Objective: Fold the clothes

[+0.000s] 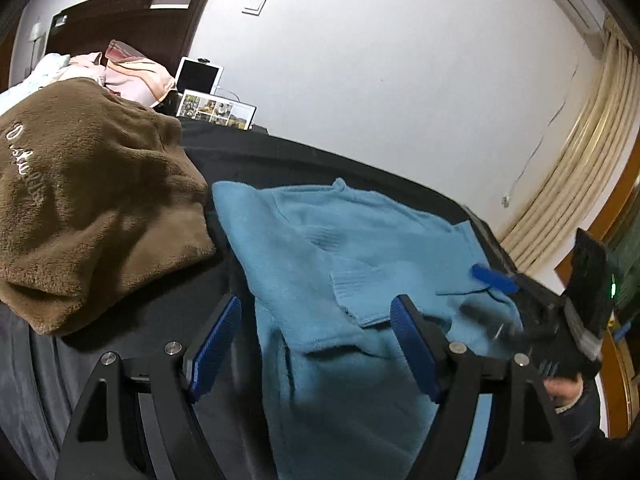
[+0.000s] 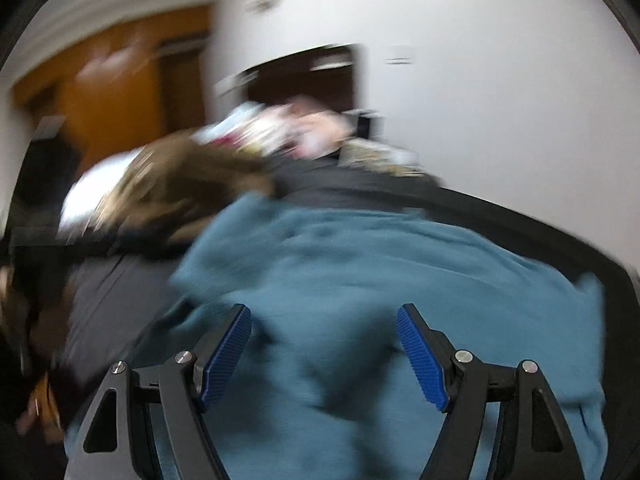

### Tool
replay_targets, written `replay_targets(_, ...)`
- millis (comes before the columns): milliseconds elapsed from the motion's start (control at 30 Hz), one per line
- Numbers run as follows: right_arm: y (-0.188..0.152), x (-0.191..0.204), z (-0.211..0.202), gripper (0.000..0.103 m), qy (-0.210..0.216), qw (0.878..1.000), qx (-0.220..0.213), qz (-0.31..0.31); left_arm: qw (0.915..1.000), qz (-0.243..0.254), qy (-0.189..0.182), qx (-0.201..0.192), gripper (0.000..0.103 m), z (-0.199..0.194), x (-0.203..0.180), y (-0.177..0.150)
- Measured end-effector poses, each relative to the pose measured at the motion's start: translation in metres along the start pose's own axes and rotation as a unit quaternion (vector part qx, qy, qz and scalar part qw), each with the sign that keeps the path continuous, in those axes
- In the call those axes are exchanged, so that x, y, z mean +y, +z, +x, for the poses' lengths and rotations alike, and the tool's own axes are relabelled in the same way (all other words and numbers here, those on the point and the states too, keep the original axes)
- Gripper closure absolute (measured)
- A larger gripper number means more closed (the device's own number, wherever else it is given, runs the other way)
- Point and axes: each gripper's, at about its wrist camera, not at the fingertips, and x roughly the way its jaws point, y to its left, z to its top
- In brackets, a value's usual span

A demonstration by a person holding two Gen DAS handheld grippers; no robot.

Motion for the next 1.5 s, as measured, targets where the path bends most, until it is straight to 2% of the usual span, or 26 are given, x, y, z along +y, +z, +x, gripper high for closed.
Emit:
replay_targets(133,-0.003,0.023,0.038,0.026,-0.026,0.996,0.052,-0.072,1.0,0.001,-0.002,0.008,0.022,0.002,0.006,-0.006)
replay_targets(200,-0.002,0.018,0.054,0.026,-0.056,0.993,0.074,-0.072,0.9999,-0.005,-0.002,0.011,0.022,0.002,0.011,-0.008)
replay_targets(267,0.003,0.01,0.063,0.027,-0.061,0.993,0.084,-0.054,0.9998,-0.01,-0.003,0.014,0.022,0.006,0.015,-0.008)
replay_targets(300,0.006,0.006,0.067,0.034,-0.062,0.993,0.088,-0.045,0.9998,-0.013,-0.004,0.016,0.022,0.008,0.017,-0.008)
replay_targets(333,0.009,0.004,0.069,0.048,-0.064,0.993,0.09,-0.038,0.9997,-0.015,-0.005,0.017,0.022,0.011,0.018,-0.009)
replay_targets(367,0.011,0.001,0.071,0.055,-0.067,0.993,0.091,-0.032,0.9997,-0.014,-0.004,0.019,0.022,0.012,0.018,-0.009)
replay_targets(400,0.014,-0.001,0.073,0.067,-0.069,0.993,0.09,-0.026,0.9997,-0.011,0.0,0.022,0.022,0.014,0.017,-0.009)
replay_targets(433,0.016,-0.002,0.075,0.073,-0.071,0.993,0.09,-0.019,0.9996,-0.007,0.005,0.025,0.022,0.017,0.015,-0.009)
replay_targets(533,0.022,-0.021,0.056,0.088,-0.084,0.994,0.059,0.022,0.9992,0.005,0.018,0.034,0.022,0.024,0.012,-0.01)
replay_targets(633,0.028,-0.046,0.029,0.091,-0.1,0.992,0.016,0.075,0.999,0.007,0.02,0.04,0.022,0.03,0.011,-0.01)
replay_targets(767,0.022,-0.102,-0.026,0.091,-0.144,0.97,-0.066,0.182,0.9987,0.013,0.019,0.046,0.022,0.04,0.005,-0.006)
replay_targets(833,0.012,-0.124,-0.037,0.091,-0.157,0.961,-0.081,0.212,0.9983,0.021,0.021,0.05,0.022,0.046,-0.001,-0.004)
replay_targets(1033,-0.03,-0.159,-0.009,0.091,-0.163,0.951,-0.03,0.261,0.9904,0.079,0.085,0.075,0.022,0.073,-0.025,-0.006)
replay_targets(1167,-0.048,-0.175,-0.001,0.091,-0.172,0.941,-0.012,0.29,0.9848,0.083,0.125,0.088,0.022,0.087,-0.021,-0.007)
replay_targets(1267,-0.059,-0.185,-0.001,0.09,-0.155,0.937,0.003,0.314,0.9792,0.071,0.169,0.088,0.022,0.091,-0.008,-0.004)
replay_targets(1367,-0.067,-0.194,-0.01,0.075,-0.176,0.926,0.01,0.333,0.9806,0.046,0.167,0.091,0.022,0.092,0.006,-0.002)
replay_targets(1400,-0.07,-0.197,-0.014,0.061,-0.188,0.922,0.01,0.338,0.9804,0.044,0.169,0.091,0.021,0.093,0.007,-0.001)
replay_targets(1433,-0.074,-0.2,-0.019,0.038,-0.194,0.917,0.004,0.348,0.9799,0.043,0.172,0.091,0.02,0.093,0.008,-0.001)
replay_targets(1500,-0.078,-0.203,-0.031,0.028,-0.209,0.91,-0.011,0.357,0.9789,0.042,0.178,0.091,0.02,0.092,0.009,0.001)
